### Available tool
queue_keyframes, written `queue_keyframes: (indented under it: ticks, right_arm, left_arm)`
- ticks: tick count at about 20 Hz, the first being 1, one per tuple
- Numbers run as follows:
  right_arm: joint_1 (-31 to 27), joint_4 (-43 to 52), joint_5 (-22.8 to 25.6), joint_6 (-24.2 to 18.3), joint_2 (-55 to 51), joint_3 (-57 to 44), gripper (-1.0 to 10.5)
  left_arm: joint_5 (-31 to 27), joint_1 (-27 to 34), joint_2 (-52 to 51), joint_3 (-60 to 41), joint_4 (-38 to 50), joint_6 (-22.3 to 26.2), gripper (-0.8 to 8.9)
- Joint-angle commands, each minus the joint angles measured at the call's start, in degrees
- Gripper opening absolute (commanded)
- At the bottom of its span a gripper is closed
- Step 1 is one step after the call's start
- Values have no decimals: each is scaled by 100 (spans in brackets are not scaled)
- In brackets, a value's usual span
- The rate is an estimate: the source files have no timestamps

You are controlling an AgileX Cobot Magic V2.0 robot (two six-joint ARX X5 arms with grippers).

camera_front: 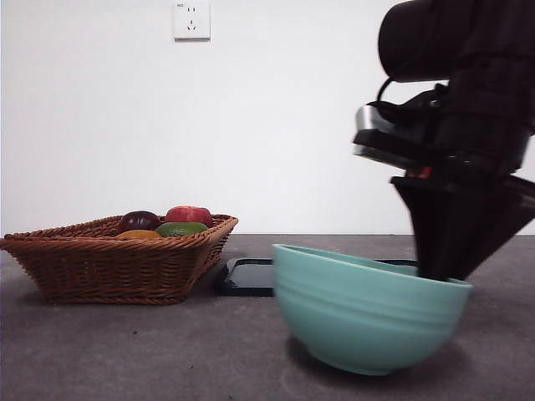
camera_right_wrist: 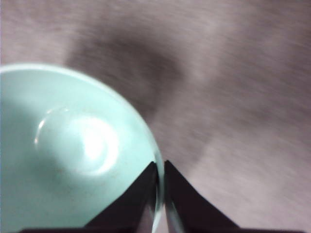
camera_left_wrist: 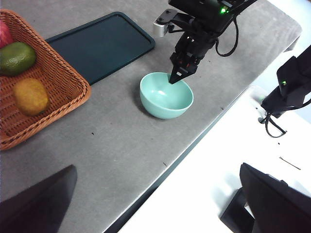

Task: Pick up the wifruite, put it on the bowl, pick up the plate, put it on desk

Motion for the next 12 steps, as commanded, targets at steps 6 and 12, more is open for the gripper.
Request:
queue_keyframes:
  ticks: [6,12]
  right_arm:
    - [345,184,118,57,404,4,9]
    - [345,175,186,81,0,13,9]
  left_arm:
    - [26,-31,33,63,26,68,561]
    - [26,-31,33,63,26,70,562]
